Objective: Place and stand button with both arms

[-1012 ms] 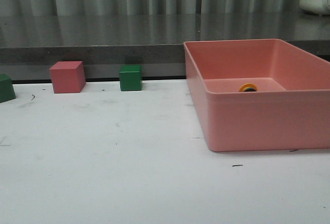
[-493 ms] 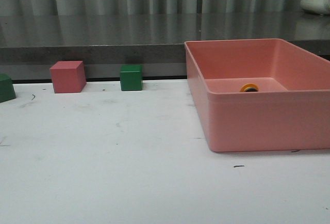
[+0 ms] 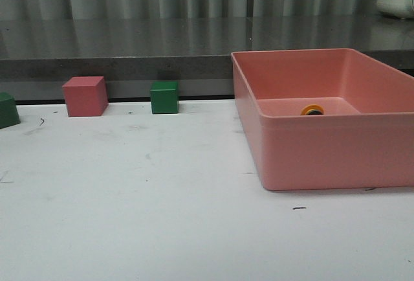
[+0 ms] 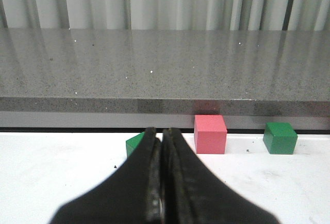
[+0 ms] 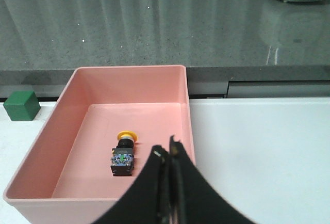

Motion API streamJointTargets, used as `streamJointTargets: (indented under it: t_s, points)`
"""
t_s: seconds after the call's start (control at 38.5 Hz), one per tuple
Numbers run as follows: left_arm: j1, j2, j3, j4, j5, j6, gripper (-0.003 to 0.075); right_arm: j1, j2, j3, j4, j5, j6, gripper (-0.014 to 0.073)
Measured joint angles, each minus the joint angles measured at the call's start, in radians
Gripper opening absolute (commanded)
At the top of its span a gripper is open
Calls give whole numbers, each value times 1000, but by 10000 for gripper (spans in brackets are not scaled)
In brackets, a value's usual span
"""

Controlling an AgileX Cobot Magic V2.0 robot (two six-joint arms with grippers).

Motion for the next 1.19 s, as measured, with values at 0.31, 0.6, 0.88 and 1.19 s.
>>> streamJointTargets:
  t_s: [0.31,0.6,0.88,1.19]
  points:
    - [0,2,0,0,-8,0,569,0,4,-2,0,7,0,540]
    - [0,2,0,0,-9,0,657,0,55,-8,0,-5,0,643]
    - [0,2,0,0,-9,0,603,10,404,-121,50,-51,0,643]
    - [0,2,0,0,-9,0,596,196,802,-382,88,16,0,642]
